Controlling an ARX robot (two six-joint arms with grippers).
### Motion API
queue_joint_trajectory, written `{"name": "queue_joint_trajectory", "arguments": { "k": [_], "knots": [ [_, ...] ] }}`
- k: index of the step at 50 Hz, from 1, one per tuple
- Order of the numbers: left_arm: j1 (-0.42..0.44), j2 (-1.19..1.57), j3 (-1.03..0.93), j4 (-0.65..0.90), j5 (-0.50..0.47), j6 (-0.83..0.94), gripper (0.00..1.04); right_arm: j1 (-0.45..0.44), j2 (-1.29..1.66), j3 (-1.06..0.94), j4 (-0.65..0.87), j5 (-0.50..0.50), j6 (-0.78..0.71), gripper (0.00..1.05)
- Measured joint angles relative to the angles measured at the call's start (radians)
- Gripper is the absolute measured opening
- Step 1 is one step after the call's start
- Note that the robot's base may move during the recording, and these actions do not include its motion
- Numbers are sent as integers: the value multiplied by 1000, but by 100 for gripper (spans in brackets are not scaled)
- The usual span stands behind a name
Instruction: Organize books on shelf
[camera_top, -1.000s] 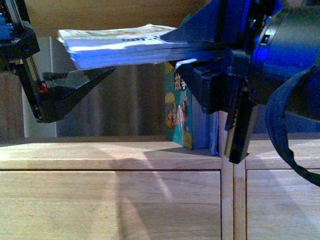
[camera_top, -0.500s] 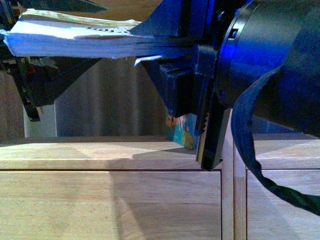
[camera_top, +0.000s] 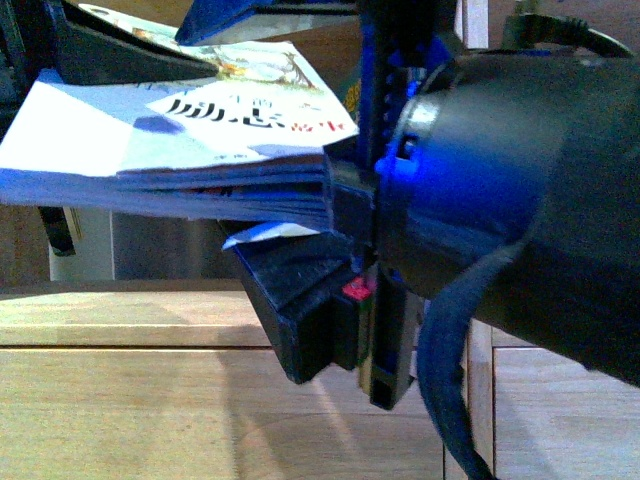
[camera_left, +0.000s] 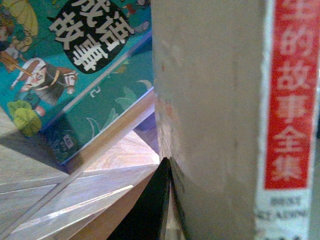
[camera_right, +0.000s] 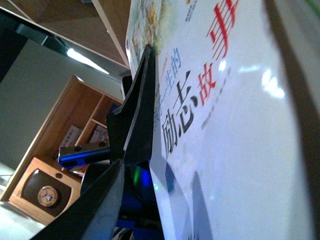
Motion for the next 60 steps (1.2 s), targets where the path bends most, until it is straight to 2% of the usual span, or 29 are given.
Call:
{"name": "queue_joint_trajectory", "arguments": {
  "k": [10,19,25,35,38,42,44,46,51,60],
  "knots": [
    [39,2,63,-145,-93,149,16,-29,-135,-109,3,-53,-16,99],
    [70,31,151,-230,-177,284,16,-146,-291,-169,-92,-111,-57,98],
    [69,58,200,-304,-233,391,16,-261,-366,-175,-195,-106,-123,98],
    [53,101,255,-384,-340,591,16,-475,-447,-148,-431,31,-369,98],
    [43,119,272,-398,-364,655,16,-526,-467,-140,-505,85,-507,98],
    [26,142,294,-411,-400,736,16,-571,-492,-140,-549,114,-662,98],
    [6,167,318,-422,-434,824,16,-601,-520,-142,-579,109,-805,98],
    [-9,185,336,-424,-455,892,16,-625,-546,-145,-590,96,-882,98],
    [-35,224,376,-423,-493,1028,16,-658,-599,-163,-608,91,-970,98],
    [-71,328,488,-419,-572,1225,16,-669,-626,-173,-611,90,-1029,98]
  ]
}}
